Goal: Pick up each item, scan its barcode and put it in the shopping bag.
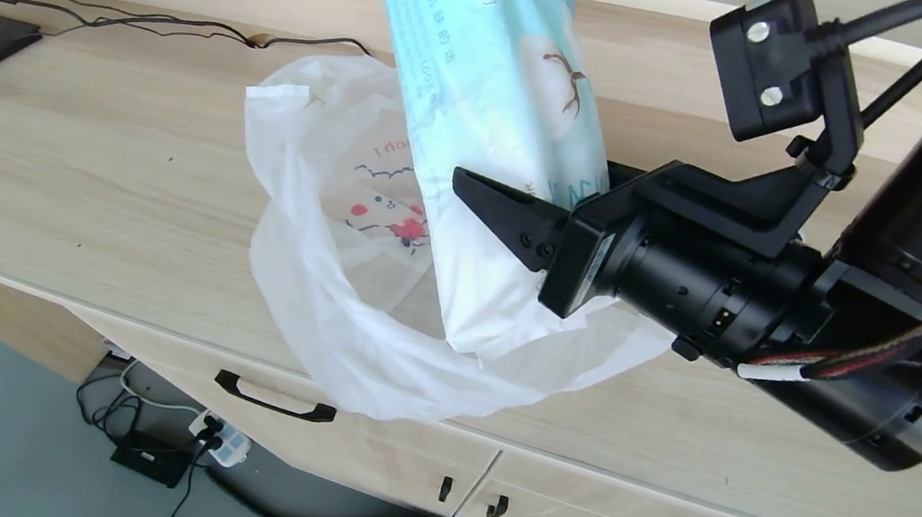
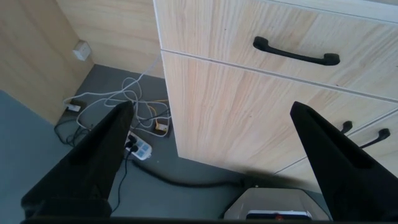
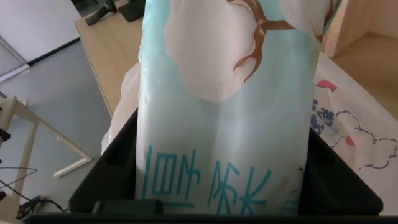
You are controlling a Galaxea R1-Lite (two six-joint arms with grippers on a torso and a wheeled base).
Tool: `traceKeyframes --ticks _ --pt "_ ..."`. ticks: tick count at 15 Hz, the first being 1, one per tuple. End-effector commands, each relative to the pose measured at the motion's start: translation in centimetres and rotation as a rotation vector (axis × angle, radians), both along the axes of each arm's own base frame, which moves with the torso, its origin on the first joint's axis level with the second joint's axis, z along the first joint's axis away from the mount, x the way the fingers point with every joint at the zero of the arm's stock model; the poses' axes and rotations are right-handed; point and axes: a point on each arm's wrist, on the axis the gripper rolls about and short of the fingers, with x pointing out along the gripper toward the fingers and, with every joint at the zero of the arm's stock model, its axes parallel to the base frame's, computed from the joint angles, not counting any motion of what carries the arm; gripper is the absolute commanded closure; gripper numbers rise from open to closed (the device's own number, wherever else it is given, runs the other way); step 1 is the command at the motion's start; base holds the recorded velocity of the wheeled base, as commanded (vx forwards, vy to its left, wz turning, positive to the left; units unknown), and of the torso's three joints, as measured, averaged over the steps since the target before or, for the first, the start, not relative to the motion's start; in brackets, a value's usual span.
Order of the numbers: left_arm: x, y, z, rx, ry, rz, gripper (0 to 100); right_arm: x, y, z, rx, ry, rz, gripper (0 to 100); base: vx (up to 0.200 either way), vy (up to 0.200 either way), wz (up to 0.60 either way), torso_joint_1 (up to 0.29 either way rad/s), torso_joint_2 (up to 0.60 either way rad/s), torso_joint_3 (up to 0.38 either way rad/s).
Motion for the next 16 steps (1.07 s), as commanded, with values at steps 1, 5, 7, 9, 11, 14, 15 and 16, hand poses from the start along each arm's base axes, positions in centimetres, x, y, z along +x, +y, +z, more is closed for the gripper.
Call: traceKeyframes --ticks 1,5,7,9,11,14,15,16 --pt "0.0 0.0 0.0 0.001 0.001 0.0 0 1.4 0.2 -1.2 -0.016 0.022 -0.028 100 0.0 0.0 0.0 0.0 0.0 0.0" --pt "0.0 0.0 0.0 -0.001 -0.001 0.0 0 1.9 0.6 -3.8 -0.09 0.059 -0.022 100 0.0 0.0 0.0 0.0 0.0 0.0" --pt "0.0 0.0 0.0 -0.001 -0.001 0.0 0 1.7 0.5 -4.8 -0.121 0.064 -0.022 100 0.0 0.0 0.0 0.0 0.0 0.0" --pt "0.0 0.0 0.0 -0.001 0.001 0.0 0 1.7 0.5 -5.9 -0.155 0.057 -0.021 100 0.0 0.0 0.0 0.0 0.0 0.0" --pt "0.0 0.0 0.0 0.001 0.001 0.0 0 2.5 1.6 -6.4 -0.166 0.021 -0.02 100 0.0 0.0 0.0 0.0 0.0 0.0" --pt "0.0 0.0 0.0 0.001 0.001 0.002 0 2.9 3.1 -6.2 -0.156 -0.031 0.058 100 0.0 0.0 0.0 0.0 0.0 0.0" --pt "0.0 0.0 0.0 -0.001 0.001 0.0 0 3.3 3.5 -6.6 -0.183 -0.055 0.07 100 0.0 0.0 0.0 0.0 0.0 0.0" --pt "0.0 0.0 0.0 -0.001 -0.001 0.0 0 3.5 3.6 -7.0 -0.196 -0.053 0.066 100 0.0 0.0 0.0 0.0 0.0 0.0"
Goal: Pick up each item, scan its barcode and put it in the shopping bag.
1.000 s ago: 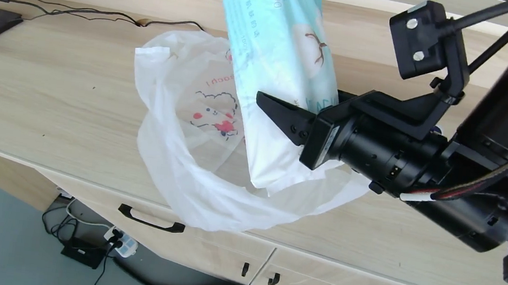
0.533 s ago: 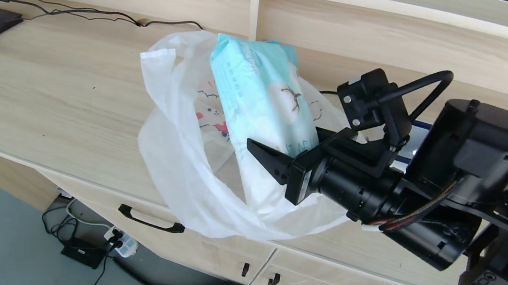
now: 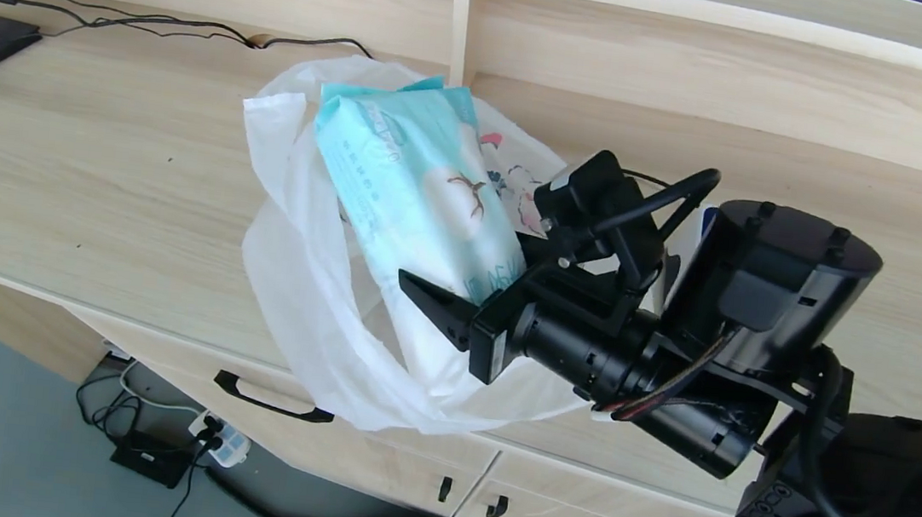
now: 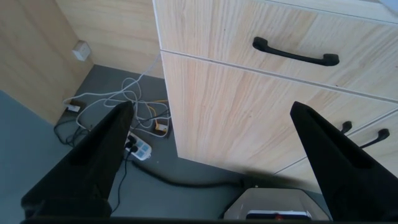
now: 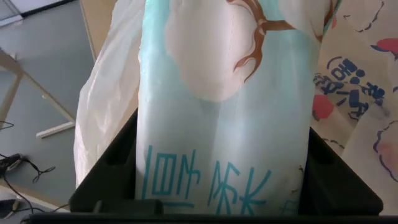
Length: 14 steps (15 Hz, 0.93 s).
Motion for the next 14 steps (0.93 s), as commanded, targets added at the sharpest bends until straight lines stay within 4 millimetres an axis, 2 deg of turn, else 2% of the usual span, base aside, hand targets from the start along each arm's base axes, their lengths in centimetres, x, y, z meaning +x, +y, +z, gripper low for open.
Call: traceKeyframes --ticks 1,5,7,12,13,14 --pt "0.0 0.0 0.0 0.0 -0.001 -0.001 0 1.0 0.1 -1.1 -0.027 0.014 -0.028 100 0.0 0.0 0.0 0.0 0.0 0.0" --pt "0.0 0.0 0.0 0.001 -0.001 -0.001 0 2.0 -1.7 0.0 -0.026 -0.036 -0.141 100 0.0 0.0 0.0 0.0 0.0 0.0" --pt "0.0 0.0 0.0 0.001 -0.001 0.001 0 2.3 -2.0 0.2 -0.033 -0.045 -0.16 100 0.0 0.0 0.0 0.0 0.0 0.0" --pt "0.0 0.0 0.0 0.001 -0.001 -0.001 0 1.5 -1.6 -1.6 -0.082 -0.003 -0.134 100 0.0 0.0 0.0 0.0 0.0 0.0" --pt "0.0 0.0 0.0 0.0 -0.001 -0.001 0 1.6 -1.6 -1.6 -0.076 0.0 -0.133 0 0.0 0.0 0.0 0.0 0.0 0.0" --pt "0.0 0.0 0.0 0.001 -0.001 -0.001 0 1.7 -1.6 -1.4 -0.067 -0.004 -0.135 0 0.0 0.0 0.0 0.0 0.0 0.0"
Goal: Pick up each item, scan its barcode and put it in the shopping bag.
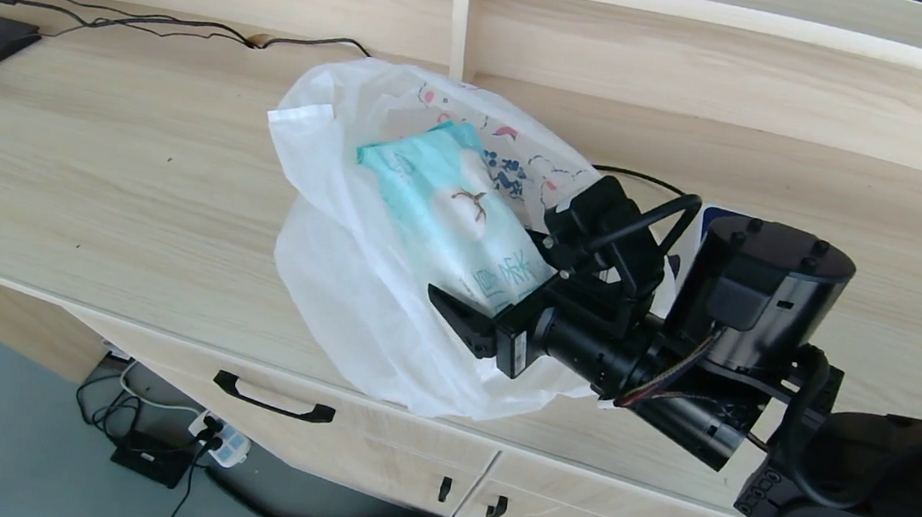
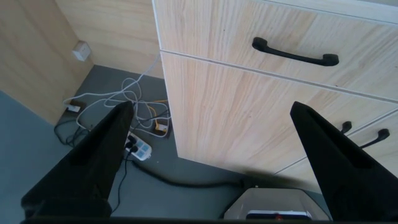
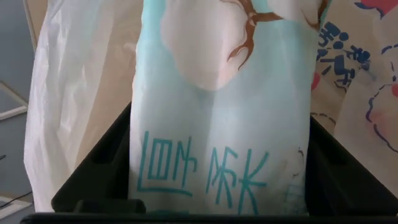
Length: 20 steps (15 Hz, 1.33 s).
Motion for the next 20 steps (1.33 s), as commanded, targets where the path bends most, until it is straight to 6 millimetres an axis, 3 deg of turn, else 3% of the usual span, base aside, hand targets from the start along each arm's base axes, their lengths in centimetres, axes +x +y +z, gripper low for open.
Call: traceKeyframes --ticks 1,6,11,13,17,20 --pt "0.0 0.0 0.0 0.001 -0.001 -0.001 0 0.1 0.1 0.3 0.013 -0.006 0.0 0 0.0 0.0 0.0 0.0 0.0 0.0" --pt "0.0 0.0 0.0 0.001 -0.001 -0.001 0 -0.4 -0.5 1.9 0.084 -0.021 -0.026 0 0.0 0.0 0.0 0.0 0.0 0.0" --pt "0.0 0.0 0.0 -0.001 -0.001 -0.001 0 -3.4 -3.9 9.2 0.255 -0.168 -0.02 0 0.0 0.0 0.0 0.0 0.0 0.0" --pt "0.0 0.0 0.0 -0.001 -0.001 -0.001 0 -5.1 -3.8 11.3 0.31 -0.215 0.016 0 0.0 0.0 0.0 0.0 0.0 0.0" --pt "0.0 0.0 0.0 0.001 0.001 0.001 0 -5.4 -3.9 12.0 0.326 -0.234 0.023 0 0.0 0.0 0.0 0.0 0.0 0.0" --pt "0.0 0.0 0.0 0.001 -0.001 -0.001 0 -5.3 -4.1 12.0 0.333 -0.232 0.013 0 0.0 0.0 -0.6 -0.001 0.0 0.004"
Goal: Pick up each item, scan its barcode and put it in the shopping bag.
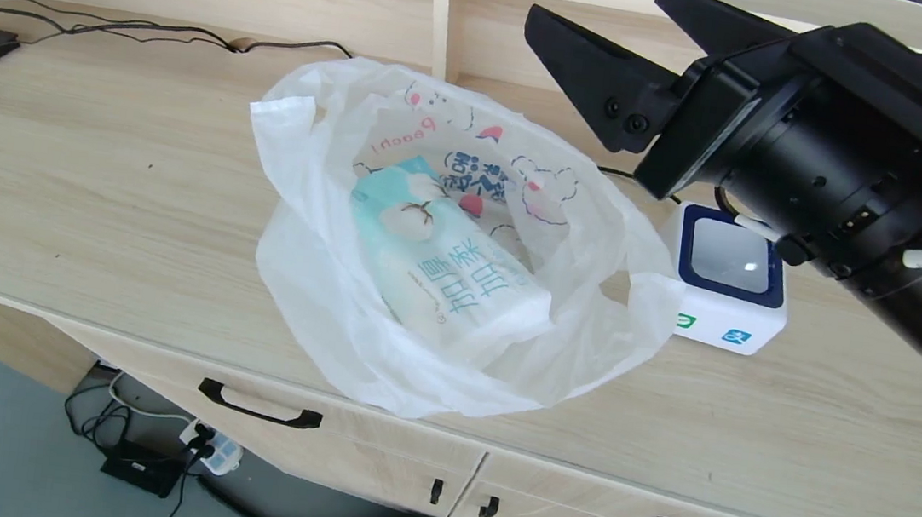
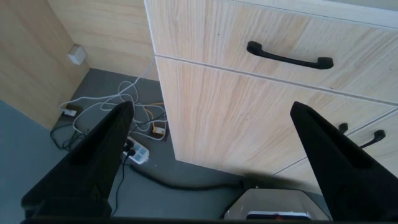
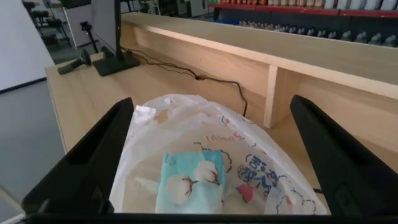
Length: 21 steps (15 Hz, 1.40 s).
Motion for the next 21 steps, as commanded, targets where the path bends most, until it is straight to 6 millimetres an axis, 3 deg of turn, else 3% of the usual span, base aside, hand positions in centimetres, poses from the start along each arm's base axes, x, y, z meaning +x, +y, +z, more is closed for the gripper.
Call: traceKeyframes --ticks 1,9,11,13,14,15,18,21 --pt "0.0 0.0 0.0 0.001 0.0 0.001 0 0.0 -0.2 -0.1 -0.002 0.002 -0.003 0 0.0 0.0 -0.6 -0.002 0.01 0.007" --pt "0.0 0.0 0.0 0.0 -0.001 0.001 0 0.0 -0.2 -0.6 -0.013 0.015 -0.005 0 0.0 0.0 -0.6 0.002 0.0 0.002" --pt "0.0 0.0 0.0 0.0 0.0 0.001 0 -1.0 -1.3 -1.0 0.061 0.05 0.003 0 0.0 0.0 0.0 0.0 0.0 0.0" --pt "0.0 0.0 0.0 0.001 -0.001 0.001 0 -3.2 -3.4 -3.0 0.115 0.107 -0.052 0 0.0 0.0 0.0 0.0 0.0 0.0" --pt "0.0 0.0 0.0 0.0 -0.001 0.0 0 -5.5 -6.2 -4.5 0.11 0.138 -0.1 0 0.0 0.0 0.0 0.0 0.0 0.0" --pt "0.0 0.0 0.0 0.0 0.0 0.0 0 -6.2 -8.6 -5.5 0.103 0.166 -0.163 0 0.0 0.0 0.0 0.0 0.0 0.0" --pt "0.0 0.0 0.0 0.001 0.0 0.0 0 -6.8 -14.9 -7.0 0.107 0.309 -0.305 0 0.0 0.0 0.0 0.0 0.0 0.0" --pt "0.0 0.0 0.0 0.0 -0.001 0.0 0 -7.3 -18.6 -9.0 0.049 0.402 -0.441 0 0.0 0.0 0.0 0.0 0.0 0.0"
